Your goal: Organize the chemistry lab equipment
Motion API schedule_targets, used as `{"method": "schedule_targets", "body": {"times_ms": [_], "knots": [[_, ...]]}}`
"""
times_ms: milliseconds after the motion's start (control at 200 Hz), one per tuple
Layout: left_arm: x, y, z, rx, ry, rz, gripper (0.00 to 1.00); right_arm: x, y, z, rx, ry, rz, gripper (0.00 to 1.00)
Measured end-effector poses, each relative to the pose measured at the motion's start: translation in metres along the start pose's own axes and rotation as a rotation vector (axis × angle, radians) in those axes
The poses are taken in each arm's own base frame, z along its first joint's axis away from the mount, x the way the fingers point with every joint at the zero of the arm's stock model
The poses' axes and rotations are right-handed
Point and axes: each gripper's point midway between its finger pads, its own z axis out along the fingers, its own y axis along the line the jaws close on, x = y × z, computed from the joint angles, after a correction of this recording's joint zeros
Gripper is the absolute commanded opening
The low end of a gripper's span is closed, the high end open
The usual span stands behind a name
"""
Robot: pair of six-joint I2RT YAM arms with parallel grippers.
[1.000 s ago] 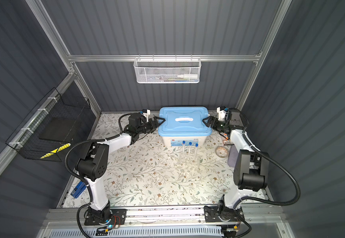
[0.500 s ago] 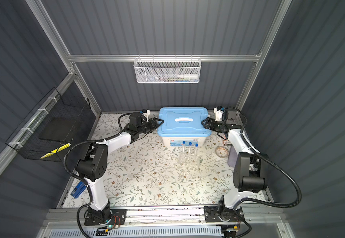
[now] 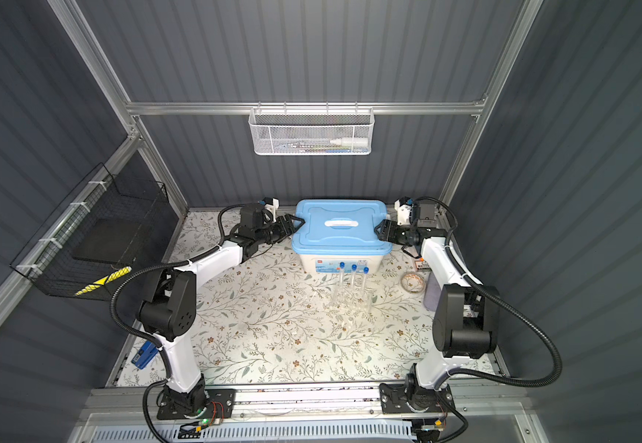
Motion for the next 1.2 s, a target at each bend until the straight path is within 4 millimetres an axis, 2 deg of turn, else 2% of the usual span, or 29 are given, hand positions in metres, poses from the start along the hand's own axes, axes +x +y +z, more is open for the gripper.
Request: {"method": "schedule_targets", "body": {"times_ms": [570, 930, 1201], "knots": [[0.0, -0.001, -0.001, -0.069, 0.014, 0.036, 0.67, -0.006, 0.004, -0.006, 0.054, 0.004, -0.054, 0.69], [0.001, -0.001, -0.003, -0.099, 0.018, 0.065, 0.67, -0.013, 0.008, -0.012, 0.056, -0.011, -0.071, 0.69], [0.004, -0.001, -0.006, -0.116, 0.027, 0.073, 0.66, -0.014, 0.021, -0.011, 0.015, -0.009, -0.084, 0.68]]}}
